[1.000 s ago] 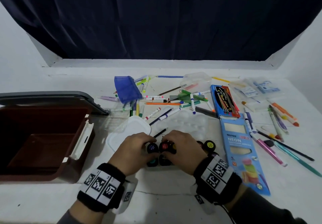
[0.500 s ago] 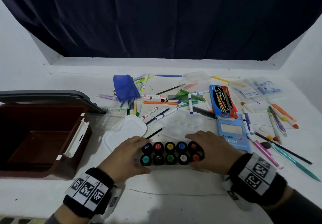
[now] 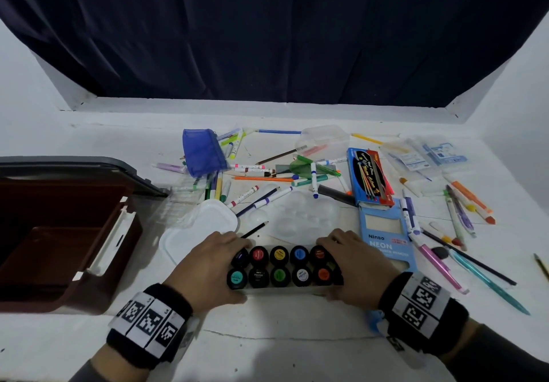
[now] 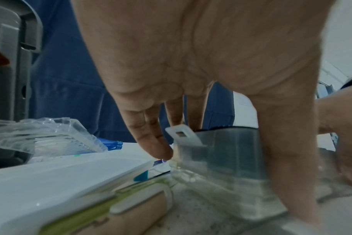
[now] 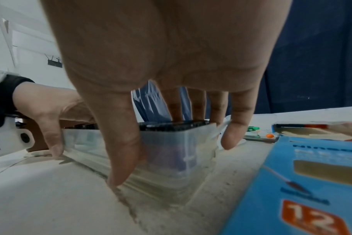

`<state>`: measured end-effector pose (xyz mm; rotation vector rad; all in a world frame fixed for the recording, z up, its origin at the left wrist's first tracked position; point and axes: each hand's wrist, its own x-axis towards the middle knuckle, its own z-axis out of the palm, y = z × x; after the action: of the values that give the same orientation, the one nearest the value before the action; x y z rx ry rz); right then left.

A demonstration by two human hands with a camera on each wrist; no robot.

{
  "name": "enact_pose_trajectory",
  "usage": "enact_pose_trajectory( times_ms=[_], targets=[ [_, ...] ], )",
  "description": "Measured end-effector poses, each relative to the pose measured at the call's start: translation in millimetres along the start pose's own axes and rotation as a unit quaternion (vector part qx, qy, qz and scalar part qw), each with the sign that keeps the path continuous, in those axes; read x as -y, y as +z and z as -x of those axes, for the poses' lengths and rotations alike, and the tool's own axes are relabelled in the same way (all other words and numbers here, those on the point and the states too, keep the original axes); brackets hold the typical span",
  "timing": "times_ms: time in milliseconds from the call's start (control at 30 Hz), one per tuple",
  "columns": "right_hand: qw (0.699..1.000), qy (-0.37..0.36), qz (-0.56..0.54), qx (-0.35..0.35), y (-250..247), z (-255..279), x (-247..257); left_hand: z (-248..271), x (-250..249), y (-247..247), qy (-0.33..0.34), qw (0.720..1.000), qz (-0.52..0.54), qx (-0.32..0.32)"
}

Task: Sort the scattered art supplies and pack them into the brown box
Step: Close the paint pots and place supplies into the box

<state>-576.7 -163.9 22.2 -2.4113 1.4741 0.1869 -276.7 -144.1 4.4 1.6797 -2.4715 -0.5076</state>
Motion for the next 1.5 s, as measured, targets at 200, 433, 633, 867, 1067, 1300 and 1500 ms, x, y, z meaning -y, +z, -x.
enact_pose_trajectory(
  times_ms=[200,433,633,867,1067,1300,1500],
  targets=[
    [0.999,0.023,-0.008,-0.028,-17,-5,-6,-10,-6,-19,0.024,0.998,0.014,-0.059],
    [0.998,0.048,0.011,-0.042,-22,-35,-17,-53,-4,-33,0.005,0.998,-0.061,-0.019],
    [0.996,0.059,0.024,-0.063,-20,-47,-23,-69,7,-16,-0.013,0.997,-0.068,-0.036],
    [0.996,0.068,0.009,-0.066,-36,-67,-29,-91,14,-19,-0.027,0.998,-0.025,-0.049],
    [0.99,0.059,-0.016,-0.128,-47,-54,-29,-76,11,-35,-0.006,0.991,0.037,-0.13],
    [0.983,0.0,-0.099,-0.154,-51,-11,-17,-23,1,-44,0.024,0.985,0.077,-0.15],
    [0.999,0.009,-0.024,-0.022,-10,2,-4,0,10,-5,0.007,0.997,0.068,-0.046]
  ],
)
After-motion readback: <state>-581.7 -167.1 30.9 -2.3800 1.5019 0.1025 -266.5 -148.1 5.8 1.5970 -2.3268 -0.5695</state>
